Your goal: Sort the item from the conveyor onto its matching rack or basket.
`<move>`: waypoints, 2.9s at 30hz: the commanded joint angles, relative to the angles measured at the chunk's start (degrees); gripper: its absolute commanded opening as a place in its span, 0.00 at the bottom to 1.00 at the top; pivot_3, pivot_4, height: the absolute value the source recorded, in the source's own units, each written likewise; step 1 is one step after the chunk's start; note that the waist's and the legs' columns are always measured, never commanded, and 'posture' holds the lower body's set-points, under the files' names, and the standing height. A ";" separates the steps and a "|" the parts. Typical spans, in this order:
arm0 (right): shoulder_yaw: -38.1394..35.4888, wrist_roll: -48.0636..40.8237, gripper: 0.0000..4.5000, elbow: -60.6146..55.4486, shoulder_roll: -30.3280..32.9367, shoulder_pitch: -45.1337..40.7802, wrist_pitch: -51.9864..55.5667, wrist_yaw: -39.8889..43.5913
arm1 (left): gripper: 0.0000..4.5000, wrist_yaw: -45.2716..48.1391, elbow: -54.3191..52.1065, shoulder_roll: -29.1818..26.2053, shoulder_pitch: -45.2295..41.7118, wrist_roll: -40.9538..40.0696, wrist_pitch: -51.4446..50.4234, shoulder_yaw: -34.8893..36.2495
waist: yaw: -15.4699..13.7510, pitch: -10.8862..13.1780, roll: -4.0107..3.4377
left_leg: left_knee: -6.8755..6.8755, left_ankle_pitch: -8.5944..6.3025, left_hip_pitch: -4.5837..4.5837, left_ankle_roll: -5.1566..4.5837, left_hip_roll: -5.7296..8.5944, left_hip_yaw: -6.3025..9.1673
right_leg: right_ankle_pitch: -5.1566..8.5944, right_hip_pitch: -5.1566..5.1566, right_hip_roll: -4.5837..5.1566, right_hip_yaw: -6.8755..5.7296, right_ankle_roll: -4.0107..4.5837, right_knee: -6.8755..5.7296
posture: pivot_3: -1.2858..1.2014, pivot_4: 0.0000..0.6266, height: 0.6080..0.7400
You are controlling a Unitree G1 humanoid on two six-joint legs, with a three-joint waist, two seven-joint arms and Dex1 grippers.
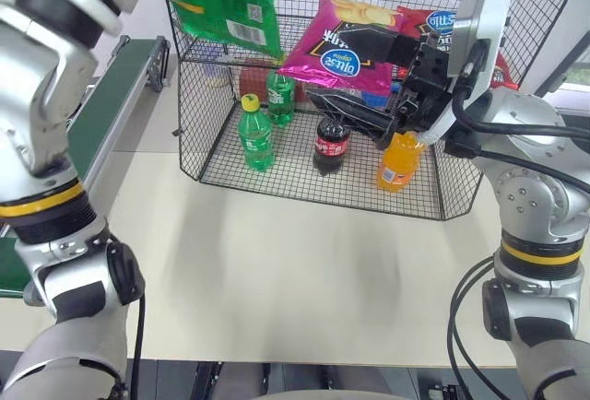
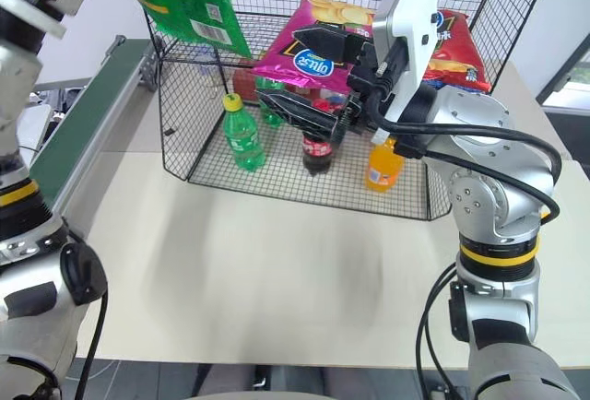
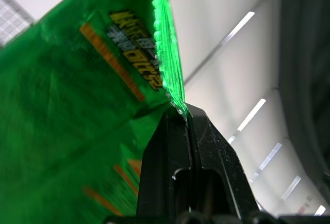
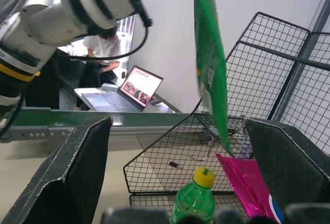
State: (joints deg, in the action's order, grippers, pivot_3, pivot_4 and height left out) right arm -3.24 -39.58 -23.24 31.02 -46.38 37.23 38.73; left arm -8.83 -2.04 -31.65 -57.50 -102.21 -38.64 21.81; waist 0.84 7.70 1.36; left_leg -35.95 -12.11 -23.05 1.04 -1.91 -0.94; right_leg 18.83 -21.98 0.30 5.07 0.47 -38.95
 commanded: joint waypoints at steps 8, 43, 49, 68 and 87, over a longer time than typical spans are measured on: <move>-2.41 -1.50 1.00 -4.56 0.95 -0.81 2.27 -3.99 | 0.00 11.46 5.37 5.82 0.02 12.21 4.48 2.03 | -0.03 0.00 0.00 | -0.01 0.01 -0.07 0.00 -0.04 0.01 | 0.00 -0.04 0.03 0.01 0.00 0.01 | 0.52 0.24 1.00; -2.44 -3.70 1.00 -6.40 1.48 1.62 2.41 -5.82 | 0.00 31.10 23.59 14.69 -8.99 33.68 12.12 5.52 | -0.15 0.01 0.01 | -0.03 -0.07 -0.18 -0.22 0.02 0.08 | 0.00 -0.04 0.00 -0.11 0.00 0.02 | 0.52 0.24 1.00; -2.70 -3.83 1.00 -6.60 0.87 1.61 2.36 -6.79 | 0.00 33.68 26.32 16.15 -12.23 35.86 12.03 5.23 | -0.06 0.01 0.02 | -0.02 -0.07 -0.21 -0.23 0.02 0.08 | 0.00 -0.05 -0.02 -0.12 0.00 0.04 | 0.52 0.24 1.00; -2.97 0.07 1.00 -6.93 -0.89 0.56 0.75 -12.47 | 0.00 35.05 24.23 19.88 -3.85 39.48 8.72 5.42 | 0.10 0.00 0.01 | -0.01 -0.06 -0.17 -0.24 -0.01 0.07 | 0.00 -0.07 -0.03 -0.08 -0.01 -0.01 | 0.52 0.24 1.00; -1.78 2.59 1.00 -3.94 -1.11 -0.30 -0.41 -10.02 | 0.00 1.82 -7.89 30.54 14.00 27.88 6.10 5.87 | -0.21 0.00 0.01 | -0.05 -0.06 -0.21 -0.25 -0.02 0.12 | -0.01 -0.05 0.09 0.10 0.00 -0.03 | 0.52 0.24 1.00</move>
State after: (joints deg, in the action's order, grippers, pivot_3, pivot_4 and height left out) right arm -4.26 -37.21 -26.38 29.80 -44.77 38.72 28.36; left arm -3.44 -6.27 -1.68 -44.15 -72.68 -32.99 28.83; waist 0.64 7.70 1.37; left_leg -36.00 -12.17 -23.25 0.79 -1.93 -0.81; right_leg 18.82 -22.02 0.38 5.19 0.47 -38.98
